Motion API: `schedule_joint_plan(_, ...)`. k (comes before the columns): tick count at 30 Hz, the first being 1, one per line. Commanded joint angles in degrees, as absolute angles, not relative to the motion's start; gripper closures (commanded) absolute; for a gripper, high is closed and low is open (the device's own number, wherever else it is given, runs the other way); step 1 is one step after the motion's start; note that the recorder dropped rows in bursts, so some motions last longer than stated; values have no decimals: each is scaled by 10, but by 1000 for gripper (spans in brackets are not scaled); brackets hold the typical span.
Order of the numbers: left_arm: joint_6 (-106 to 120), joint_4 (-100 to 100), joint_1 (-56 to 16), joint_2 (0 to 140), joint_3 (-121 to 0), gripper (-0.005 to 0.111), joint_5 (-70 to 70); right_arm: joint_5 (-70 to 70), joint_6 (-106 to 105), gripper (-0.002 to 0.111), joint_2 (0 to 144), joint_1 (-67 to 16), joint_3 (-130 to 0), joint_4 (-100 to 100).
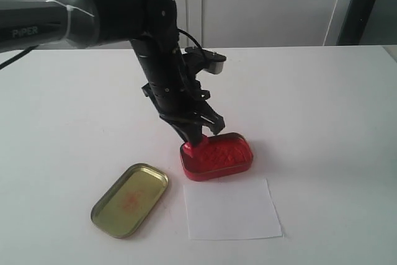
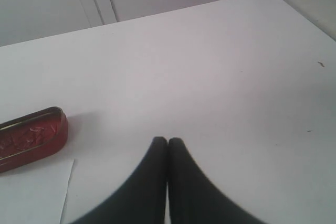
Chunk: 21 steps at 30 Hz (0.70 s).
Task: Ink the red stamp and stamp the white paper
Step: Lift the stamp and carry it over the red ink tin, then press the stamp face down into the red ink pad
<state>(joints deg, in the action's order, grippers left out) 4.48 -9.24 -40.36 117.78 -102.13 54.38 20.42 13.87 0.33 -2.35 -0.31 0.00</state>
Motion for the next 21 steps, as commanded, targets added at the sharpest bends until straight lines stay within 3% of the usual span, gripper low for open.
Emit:
schedule_joint_plan(1,49,-92,-419,1201,-1051,107,566,195,139,108,0,-22,0,-4)
schedule_joint_plan(21,62,-59,-441,1293,-1174,107,609,195,139,108,0,-22,0,-4)
